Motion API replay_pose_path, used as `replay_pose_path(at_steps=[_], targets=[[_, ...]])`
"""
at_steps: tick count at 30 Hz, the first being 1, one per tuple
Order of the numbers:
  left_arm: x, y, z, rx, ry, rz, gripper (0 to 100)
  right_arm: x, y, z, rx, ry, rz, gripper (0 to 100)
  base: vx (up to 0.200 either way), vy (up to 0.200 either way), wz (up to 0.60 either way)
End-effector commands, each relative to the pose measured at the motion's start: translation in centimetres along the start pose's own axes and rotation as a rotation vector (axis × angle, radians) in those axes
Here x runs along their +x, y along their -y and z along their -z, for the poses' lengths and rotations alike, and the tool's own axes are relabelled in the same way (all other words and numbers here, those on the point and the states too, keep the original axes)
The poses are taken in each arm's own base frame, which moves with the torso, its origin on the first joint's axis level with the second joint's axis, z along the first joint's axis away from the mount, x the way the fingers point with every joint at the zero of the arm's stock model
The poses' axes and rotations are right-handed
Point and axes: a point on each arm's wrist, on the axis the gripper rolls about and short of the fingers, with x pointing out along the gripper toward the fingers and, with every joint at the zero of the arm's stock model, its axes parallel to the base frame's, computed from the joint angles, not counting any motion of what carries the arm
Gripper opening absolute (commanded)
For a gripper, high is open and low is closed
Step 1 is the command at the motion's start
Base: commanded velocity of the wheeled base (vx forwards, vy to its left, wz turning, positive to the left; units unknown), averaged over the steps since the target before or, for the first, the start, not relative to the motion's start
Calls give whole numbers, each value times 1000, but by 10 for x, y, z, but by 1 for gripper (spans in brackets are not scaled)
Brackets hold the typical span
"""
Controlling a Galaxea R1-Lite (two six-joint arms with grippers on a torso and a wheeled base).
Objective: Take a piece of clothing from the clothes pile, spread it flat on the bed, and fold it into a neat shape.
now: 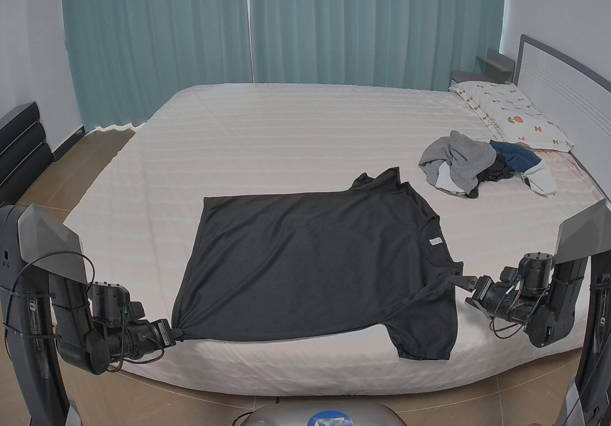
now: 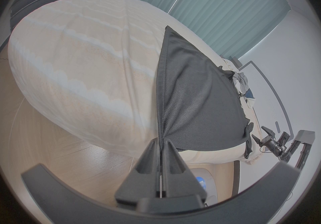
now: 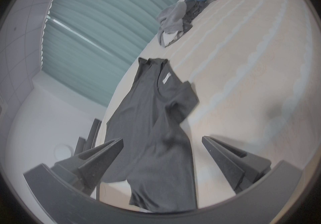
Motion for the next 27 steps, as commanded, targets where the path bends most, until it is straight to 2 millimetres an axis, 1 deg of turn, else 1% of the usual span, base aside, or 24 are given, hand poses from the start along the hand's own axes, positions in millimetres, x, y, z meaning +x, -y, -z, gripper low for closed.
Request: replay_pose_path(at_steps=[1, 7, 13, 27], targets=[[0, 0, 0, 0, 1, 0, 0, -13, 4, 13, -33, -77, 2, 100, 0, 0, 0], [0, 0, 0, 0, 1, 0, 0, -6, 5, 27, -49, -134, 5, 100, 0, 0, 0], [0, 0, 0, 0, 2, 0, 0, -3, 9, 31, -64, -149, 13, 100, 0, 0, 0], [0, 0, 0, 2, 2, 0, 0, 7, 7, 35, -97, -149, -10, 100, 0, 0, 0]])
